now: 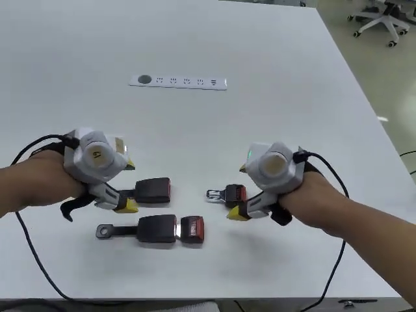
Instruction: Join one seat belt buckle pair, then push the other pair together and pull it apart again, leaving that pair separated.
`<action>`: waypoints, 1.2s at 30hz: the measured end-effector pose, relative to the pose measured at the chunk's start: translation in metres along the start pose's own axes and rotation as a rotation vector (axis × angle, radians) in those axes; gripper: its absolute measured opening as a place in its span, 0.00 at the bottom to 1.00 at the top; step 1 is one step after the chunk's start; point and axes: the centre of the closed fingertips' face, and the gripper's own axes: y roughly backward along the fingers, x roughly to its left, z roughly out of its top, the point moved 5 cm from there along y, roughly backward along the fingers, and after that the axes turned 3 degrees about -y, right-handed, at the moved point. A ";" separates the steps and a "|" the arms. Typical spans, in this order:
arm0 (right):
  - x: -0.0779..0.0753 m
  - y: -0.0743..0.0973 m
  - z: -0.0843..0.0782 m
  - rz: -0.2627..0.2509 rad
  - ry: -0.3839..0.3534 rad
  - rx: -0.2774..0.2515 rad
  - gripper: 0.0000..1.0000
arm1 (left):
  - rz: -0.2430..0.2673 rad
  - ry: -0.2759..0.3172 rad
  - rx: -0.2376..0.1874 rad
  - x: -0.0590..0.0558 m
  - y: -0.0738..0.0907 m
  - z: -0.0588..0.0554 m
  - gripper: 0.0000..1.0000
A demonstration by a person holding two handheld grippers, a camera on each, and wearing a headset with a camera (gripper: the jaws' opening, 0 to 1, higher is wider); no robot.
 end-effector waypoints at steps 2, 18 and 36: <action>0.008 0.005 0.000 0.000 -0.035 -0.021 0.69 | 0.013 0.041 -0.024 -0.013 0.013 0.000 0.64; 0.045 0.036 -0.026 -0.068 -0.309 -0.170 0.86 | 0.172 0.328 -0.087 -0.062 0.053 -0.046 0.84; 0.057 0.049 -0.030 -0.130 -0.339 -0.212 1.00 | 0.212 0.469 -0.118 -0.081 0.067 -0.078 1.00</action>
